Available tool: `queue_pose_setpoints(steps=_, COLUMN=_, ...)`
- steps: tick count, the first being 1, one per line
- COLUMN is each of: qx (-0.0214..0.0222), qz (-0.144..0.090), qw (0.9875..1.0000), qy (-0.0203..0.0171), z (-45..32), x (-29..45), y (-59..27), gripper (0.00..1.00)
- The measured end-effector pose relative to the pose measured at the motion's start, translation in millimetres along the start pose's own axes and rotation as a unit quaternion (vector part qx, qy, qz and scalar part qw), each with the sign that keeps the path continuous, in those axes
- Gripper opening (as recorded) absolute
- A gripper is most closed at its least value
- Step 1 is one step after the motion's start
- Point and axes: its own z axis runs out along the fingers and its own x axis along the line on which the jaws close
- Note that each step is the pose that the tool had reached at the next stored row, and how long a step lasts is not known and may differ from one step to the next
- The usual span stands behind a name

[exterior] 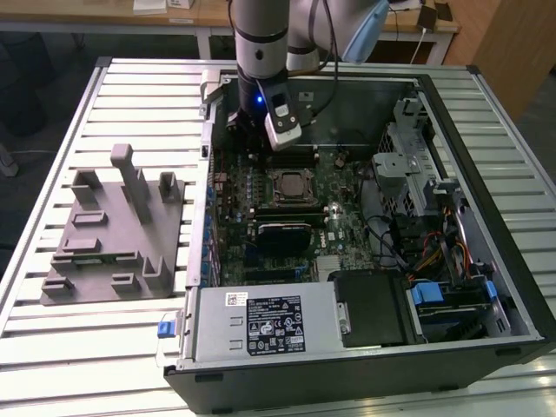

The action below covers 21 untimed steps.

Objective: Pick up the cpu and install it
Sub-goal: 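Install the first cpu locking lever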

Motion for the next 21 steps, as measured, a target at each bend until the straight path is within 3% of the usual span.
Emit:
queue_pose_setpoints(steps=2, qx=-0.0019, qz=0.000, qw=1.0000, qy=0.0002, z=-0.1, x=4.2, y=-0.6, gripper=0.11)
queue_pose_setpoints(steps=3, qx=-0.0056, qz=0.000, qw=1.0000, qy=0.0007, z=-0.1, x=5.7, y=-0.8, gripper=0.11)
queue_pose_setpoints(steps=5, qx=-0.0190, qz=0.000, qw=0.9998, qy=0.0025, z=-0.1, x=7.4, y=-1.0, gripper=0.11)
queue_pose_setpoints(steps=7, qx=-0.0372, qz=0.001, qw=0.9993, qy=0.0049, z=-0.2, x=8.1, y=-1.1, gripper=0.11)
queue_pose_setpoints(steps=9, qx=-0.0491, qz=0.001, qw=0.9988, qy=0.0066, z=-0.7, x=8.2, y=-1.1, gripper=0.11)
queue_pose_setpoints(steps=10, qx=-0.0513, qz=0.001, qw=0.9987, qy=0.0069, z=-1.4, x=8.1, y=-1.1, gripper=0.11)
queue_pose_setpoints(steps=14, qx=-0.0525, qz=0.001, qw=0.9986, qy=0.0070, z=-5.3, x=8.1, y=-1.0, gripper=0.11)
queue_pose_setpoints(steps=16, qx=-0.0571, qz=0.001, qw=0.9983, qy=0.0075, z=-6.1, x=8.0, y=-1.0, gripper=0.11)
queue_pose_setpoints(steps=21, qx=-0.0886, qz=0.002, qw=0.9960, qy=0.0118, z=-6.9, x=8.1, y=-1.0, gripper=0.11)
